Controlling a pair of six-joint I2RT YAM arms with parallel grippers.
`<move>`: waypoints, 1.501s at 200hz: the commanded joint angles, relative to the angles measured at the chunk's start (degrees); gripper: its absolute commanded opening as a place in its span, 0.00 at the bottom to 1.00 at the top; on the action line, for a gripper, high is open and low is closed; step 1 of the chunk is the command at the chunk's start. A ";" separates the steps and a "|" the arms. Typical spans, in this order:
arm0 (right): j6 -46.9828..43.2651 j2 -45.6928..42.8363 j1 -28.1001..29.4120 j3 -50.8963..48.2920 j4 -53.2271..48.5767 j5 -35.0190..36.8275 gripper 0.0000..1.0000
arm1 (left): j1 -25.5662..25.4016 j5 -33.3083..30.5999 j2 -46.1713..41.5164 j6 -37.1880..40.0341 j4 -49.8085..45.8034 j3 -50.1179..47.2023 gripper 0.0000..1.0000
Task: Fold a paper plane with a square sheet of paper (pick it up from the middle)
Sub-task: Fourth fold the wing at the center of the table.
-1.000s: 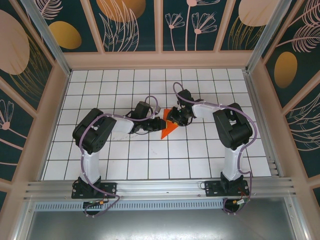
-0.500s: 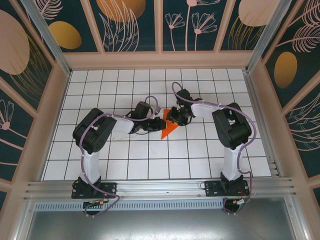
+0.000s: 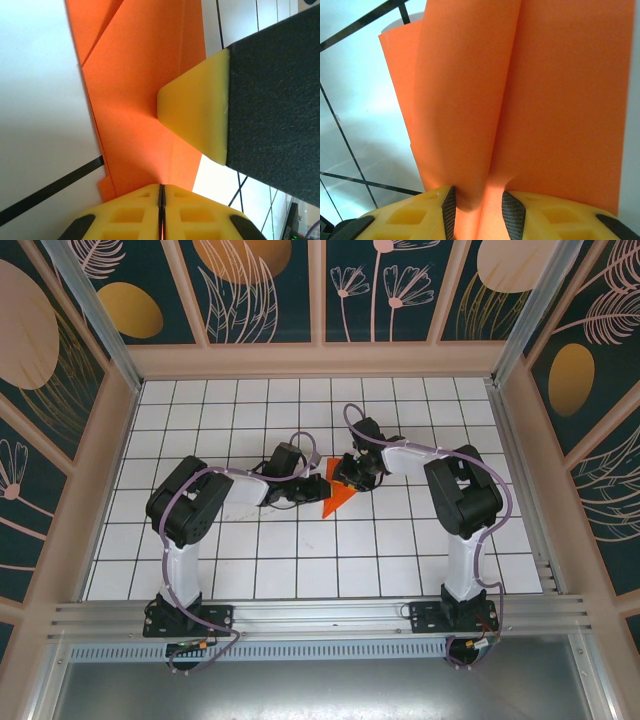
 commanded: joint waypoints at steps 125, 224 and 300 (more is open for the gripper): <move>0.06 -4.02 -1.67 -2.19 0.56 2.94 0.38 | -0.08 -9.06 1.52 6.97 -14.56 0.06 0.00; -7.53 -10.63 -3.13 -7.97 13.11 -9.55 0.15 | -0.11 -8.31 0.06 11.11 -17.66 -0.01 0.00; -9.83 -2.74 -1.64 -5.18 13.85 -13.82 0.08 | -0.12 -8.00 -0.10 10.93 -18.68 0.08 0.00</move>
